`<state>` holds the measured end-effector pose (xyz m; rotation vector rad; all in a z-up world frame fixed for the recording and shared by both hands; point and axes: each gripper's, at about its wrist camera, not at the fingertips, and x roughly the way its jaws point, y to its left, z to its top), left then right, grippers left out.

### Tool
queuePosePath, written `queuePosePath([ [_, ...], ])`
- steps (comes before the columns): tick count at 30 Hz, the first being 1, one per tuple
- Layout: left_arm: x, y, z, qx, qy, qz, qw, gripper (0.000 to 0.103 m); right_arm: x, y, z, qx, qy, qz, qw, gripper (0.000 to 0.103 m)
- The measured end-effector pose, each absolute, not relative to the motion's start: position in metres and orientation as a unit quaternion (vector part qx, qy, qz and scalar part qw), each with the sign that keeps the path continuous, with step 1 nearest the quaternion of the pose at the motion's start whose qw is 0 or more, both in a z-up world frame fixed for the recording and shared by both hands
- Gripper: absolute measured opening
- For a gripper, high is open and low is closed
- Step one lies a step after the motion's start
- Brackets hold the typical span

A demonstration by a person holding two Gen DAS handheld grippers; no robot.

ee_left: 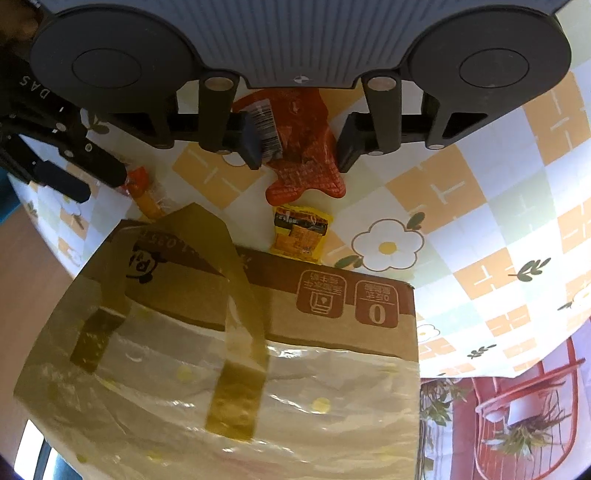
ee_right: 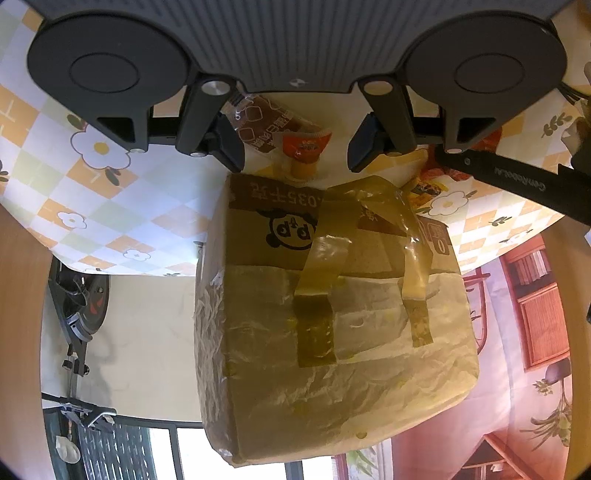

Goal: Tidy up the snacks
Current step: 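Grasp the red candy packet with the left tool while the right grasps the orange-capped packet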

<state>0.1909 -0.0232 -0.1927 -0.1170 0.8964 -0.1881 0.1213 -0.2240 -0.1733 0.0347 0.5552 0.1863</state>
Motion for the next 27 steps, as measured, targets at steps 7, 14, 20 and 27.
queuePosePath([
  [7, 0.189, -0.009, -0.191, -0.077, 0.433, -0.094, 0.893, 0.042, 0.123, -0.223, -0.174, 0.015, 0.279, 0.095, 0.955, 0.065],
  [14, 0.191, 0.005, -0.188, -0.08, 0.421, -0.09, 0.899, 0.042, 0.124, -0.222, -0.175, 0.013, 0.282, 0.093, 0.955, 0.065],
  [20, 0.191, 0.013, -0.183, -0.087, 0.412, -0.083, 0.903, 0.042, 0.126, -0.222, -0.176, 0.009, 0.289, 0.097, 0.952, 0.065],
  [27, 0.191, 0.023, -0.181, -0.108, 0.404, -0.084, 0.905, 0.042, 0.127, -0.219, -0.177, 0.001, 0.294, 0.105, 0.95, 0.059],
])
